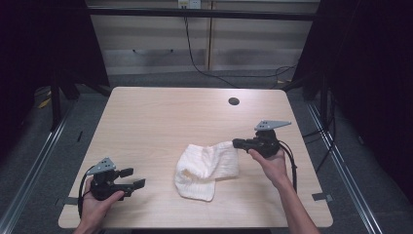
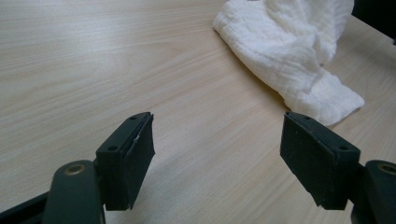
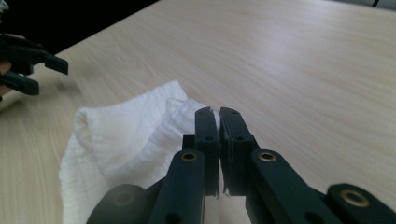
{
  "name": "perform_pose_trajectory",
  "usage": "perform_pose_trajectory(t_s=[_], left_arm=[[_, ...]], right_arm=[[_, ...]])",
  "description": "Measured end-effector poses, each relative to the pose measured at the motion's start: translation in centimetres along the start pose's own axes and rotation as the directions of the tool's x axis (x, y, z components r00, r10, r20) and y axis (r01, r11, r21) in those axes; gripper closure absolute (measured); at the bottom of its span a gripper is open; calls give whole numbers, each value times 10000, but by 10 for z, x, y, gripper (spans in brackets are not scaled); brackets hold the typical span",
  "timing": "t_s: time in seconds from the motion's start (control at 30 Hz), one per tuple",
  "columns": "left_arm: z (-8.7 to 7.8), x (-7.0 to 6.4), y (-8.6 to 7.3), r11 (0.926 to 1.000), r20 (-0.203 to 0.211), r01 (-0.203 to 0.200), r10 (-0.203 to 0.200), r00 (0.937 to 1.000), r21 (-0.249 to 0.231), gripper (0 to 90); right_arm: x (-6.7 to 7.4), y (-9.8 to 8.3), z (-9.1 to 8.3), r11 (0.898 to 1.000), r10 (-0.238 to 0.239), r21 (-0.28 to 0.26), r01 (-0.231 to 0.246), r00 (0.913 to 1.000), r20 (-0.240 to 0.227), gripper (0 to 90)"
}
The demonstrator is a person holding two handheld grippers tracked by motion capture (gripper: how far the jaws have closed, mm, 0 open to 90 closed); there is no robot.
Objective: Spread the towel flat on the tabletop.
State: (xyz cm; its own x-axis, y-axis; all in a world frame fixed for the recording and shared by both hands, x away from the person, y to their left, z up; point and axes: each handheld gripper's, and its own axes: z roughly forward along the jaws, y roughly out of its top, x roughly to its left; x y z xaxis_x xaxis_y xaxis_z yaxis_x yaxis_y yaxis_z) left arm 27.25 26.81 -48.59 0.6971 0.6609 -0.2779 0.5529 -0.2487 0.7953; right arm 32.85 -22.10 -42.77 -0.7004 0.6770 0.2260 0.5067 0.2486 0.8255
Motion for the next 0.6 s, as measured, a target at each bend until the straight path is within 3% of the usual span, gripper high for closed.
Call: perform_pose_trajectory(t_s=[0.3,0.33,0.6], left_arm=[[-1,0,0,10000,23,27,-27,10000,-47,258],[-1,0,0,9999,10,66,-66,10000,-80,259],[-1,2,1,9996,-21,158,-159,9999,-218,267]], right_arm=[[8,44,-18,9964,-300,-793,303,9995,51,872],[12,57,-21,9946,-528,-889,534,9986,94,872],[26,95,-36,9839,-1087,-1409,1100,9939,171,872]])
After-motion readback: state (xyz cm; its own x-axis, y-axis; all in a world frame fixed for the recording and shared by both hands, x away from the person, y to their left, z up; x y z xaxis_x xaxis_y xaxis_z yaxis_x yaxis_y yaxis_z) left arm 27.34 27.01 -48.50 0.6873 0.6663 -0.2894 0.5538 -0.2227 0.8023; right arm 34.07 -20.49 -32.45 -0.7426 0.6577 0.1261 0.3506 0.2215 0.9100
